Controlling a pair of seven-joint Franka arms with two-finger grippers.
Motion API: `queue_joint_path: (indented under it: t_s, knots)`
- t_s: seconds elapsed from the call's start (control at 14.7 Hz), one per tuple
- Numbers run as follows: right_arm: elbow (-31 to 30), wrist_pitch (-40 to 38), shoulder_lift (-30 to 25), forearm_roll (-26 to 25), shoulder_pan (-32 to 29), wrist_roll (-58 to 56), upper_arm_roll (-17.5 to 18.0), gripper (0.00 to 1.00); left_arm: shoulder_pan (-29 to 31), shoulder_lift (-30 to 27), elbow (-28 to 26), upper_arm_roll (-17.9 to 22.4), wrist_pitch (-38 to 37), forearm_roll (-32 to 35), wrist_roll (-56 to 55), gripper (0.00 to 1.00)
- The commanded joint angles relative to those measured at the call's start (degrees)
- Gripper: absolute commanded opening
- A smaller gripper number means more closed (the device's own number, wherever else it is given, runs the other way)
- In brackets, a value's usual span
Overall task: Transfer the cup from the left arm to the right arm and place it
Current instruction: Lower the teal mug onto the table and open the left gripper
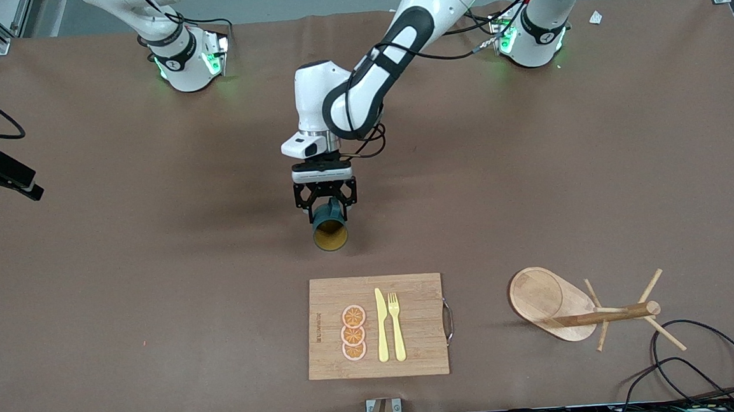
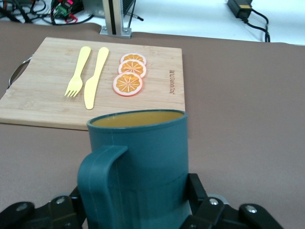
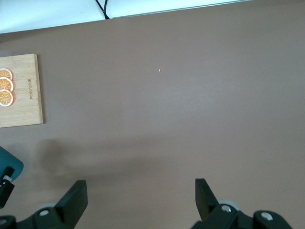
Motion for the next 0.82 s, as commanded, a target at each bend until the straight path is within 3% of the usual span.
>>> queue_joint_path:
  t_s: [0.0,0.27,0.75]
  knots:
    - [-1.9,0.6,-1.7,0.2,-0.5,-0.6,0.3,1.00,-3.6,1.4,1.8,2.8,-1.3,2.9,-1.8,0.60]
    - [-1.8,0.6,-1.6,0.2,-0.5,-0.6,0.3,1.00,-8.5,4.6,1.8,6.5,-1.5,8.2,-9.7,0.60]
    - [-1.9,0.7,-1.6,0.2,-0.5,-0.6,0.3,1.00,-14.2,8.6,1.8,6.5,-9.5,18.3,-21.7,0.60]
